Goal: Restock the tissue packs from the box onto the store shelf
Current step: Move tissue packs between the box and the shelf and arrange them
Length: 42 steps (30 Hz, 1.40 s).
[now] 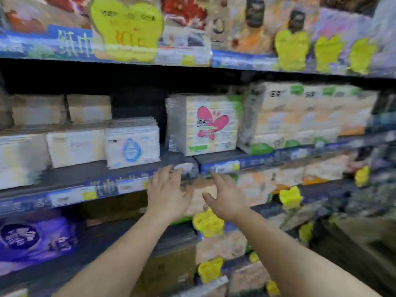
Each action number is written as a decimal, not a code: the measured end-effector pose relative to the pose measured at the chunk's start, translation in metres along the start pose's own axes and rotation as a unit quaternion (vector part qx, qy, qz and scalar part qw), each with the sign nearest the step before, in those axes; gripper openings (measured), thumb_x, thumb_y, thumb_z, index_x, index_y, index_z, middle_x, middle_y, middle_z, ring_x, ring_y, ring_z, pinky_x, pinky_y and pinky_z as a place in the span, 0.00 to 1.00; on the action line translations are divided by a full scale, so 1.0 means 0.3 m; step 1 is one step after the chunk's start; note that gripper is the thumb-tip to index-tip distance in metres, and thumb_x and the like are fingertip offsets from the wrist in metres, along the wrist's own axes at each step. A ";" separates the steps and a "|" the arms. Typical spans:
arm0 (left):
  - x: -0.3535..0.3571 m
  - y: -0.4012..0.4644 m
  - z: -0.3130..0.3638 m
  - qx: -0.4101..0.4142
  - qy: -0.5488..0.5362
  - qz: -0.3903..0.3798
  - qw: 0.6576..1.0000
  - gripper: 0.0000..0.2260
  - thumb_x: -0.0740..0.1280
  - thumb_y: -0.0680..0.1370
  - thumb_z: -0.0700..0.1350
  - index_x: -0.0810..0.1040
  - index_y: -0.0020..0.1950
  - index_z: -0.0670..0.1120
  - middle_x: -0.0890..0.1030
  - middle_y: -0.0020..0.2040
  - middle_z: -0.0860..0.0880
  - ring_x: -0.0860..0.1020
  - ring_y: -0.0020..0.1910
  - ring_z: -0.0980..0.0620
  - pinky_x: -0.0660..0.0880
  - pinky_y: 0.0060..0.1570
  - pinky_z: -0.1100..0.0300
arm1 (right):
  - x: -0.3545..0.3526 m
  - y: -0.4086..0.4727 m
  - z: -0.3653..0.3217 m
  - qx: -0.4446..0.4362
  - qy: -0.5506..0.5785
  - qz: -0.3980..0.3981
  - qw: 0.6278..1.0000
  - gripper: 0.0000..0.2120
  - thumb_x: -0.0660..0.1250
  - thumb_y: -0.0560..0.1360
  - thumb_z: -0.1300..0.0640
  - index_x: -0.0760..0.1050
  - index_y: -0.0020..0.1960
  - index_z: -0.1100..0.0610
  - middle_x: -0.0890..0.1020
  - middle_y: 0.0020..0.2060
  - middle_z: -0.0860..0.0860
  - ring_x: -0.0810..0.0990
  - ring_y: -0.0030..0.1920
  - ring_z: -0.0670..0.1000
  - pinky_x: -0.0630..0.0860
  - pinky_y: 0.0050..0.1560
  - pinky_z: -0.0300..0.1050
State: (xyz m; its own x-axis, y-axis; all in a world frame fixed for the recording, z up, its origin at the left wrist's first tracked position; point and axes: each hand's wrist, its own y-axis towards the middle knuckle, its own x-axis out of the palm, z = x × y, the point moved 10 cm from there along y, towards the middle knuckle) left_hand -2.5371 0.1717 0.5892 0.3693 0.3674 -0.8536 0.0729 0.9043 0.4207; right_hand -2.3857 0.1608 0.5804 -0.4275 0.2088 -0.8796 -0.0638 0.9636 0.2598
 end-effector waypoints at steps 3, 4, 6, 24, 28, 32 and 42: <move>0.233 -0.050 0.444 0.078 -0.003 -0.103 0.992 0.34 0.62 0.74 0.63 0.56 0.76 0.53 0.57 0.77 0.48 0.55 0.75 0.44 0.54 0.73 0.47 | -0.168 -0.202 0.457 0.111 -0.069 -0.006 0.991 0.34 0.59 0.78 0.42 0.50 0.78 0.51 0.59 0.76 0.55 0.56 0.76 0.57 0.59 0.74 0.52; 0.292 -0.073 0.582 0.102 -0.013 -0.126 0.987 0.34 0.61 0.75 0.62 0.55 0.77 0.53 0.57 0.77 0.48 0.55 0.76 0.44 0.54 0.73 0.47 | -0.229 -0.269 0.581 0.140 -0.085 0.001 0.987 0.34 0.60 0.77 0.42 0.50 0.78 0.50 0.60 0.75 0.56 0.57 0.75 0.58 0.61 0.73 0.53; 0.393 -0.125 0.842 0.151 -0.025 -0.165 0.974 0.34 0.61 0.75 0.62 0.54 0.77 0.52 0.55 0.78 0.47 0.54 0.76 0.44 0.53 0.74 0.47 | -0.352 -0.394 0.786 0.189 -0.111 0.021 0.975 0.33 0.60 0.77 0.42 0.53 0.78 0.50 0.64 0.74 0.57 0.61 0.73 0.59 0.64 0.70 0.53; 1.274 -0.115 2.175 0.325 -0.079 -0.340 0.879 0.34 0.62 0.74 0.64 0.52 0.76 0.57 0.53 0.78 0.49 0.53 0.75 0.41 0.55 0.73 0.40 | -0.721 -0.752 2.138 0.452 -0.073 0.060 0.887 0.33 0.63 0.77 0.44 0.52 0.77 0.44 0.60 0.76 0.52 0.57 0.76 0.56 0.58 0.74 0.56; 1.484 0.051 2.320 0.304 -0.074 -0.376 0.872 0.34 0.62 0.76 0.63 0.52 0.77 0.56 0.53 0.78 0.49 0.53 0.76 0.40 0.55 0.73 0.42 | -0.762 -0.653 2.466 0.494 -0.041 0.054 0.867 0.32 0.63 0.77 0.45 0.53 0.76 0.44 0.64 0.74 0.52 0.64 0.72 0.56 0.67 0.70 0.57; 1.742 0.157 2.381 0.239 -0.086 -0.446 0.858 0.35 0.64 0.75 0.62 0.52 0.77 0.56 0.54 0.77 0.48 0.55 0.75 0.39 0.60 0.72 0.42 | -0.718 -0.584 2.753 0.527 0.003 0.014 0.850 0.31 0.63 0.77 0.46 0.54 0.76 0.46 0.70 0.70 0.53 0.72 0.67 0.56 0.72 0.66 0.56; 2.470 -0.060 2.362 -0.081 -0.208 -0.600 0.768 0.35 0.71 0.75 0.51 0.56 0.77 0.50 0.65 0.74 0.43 0.70 0.67 0.45 0.71 0.62 0.55 | -0.333 -0.481 3.496 0.496 0.023 -0.220 0.840 0.31 0.65 0.76 0.50 0.59 0.75 0.56 0.72 0.68 0.56 0.72 0.67 0.57 0.69 0.65 0.46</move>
State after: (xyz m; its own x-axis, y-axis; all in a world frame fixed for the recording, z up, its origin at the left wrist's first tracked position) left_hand -1.6084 0.2735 0.1669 0.3928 -0.8234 -0.4095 0.4884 0.5641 -0.6658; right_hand -1.3879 0.1762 0.2128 -0.5946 -0.1890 -0.7815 0.5487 0.6151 -0.5662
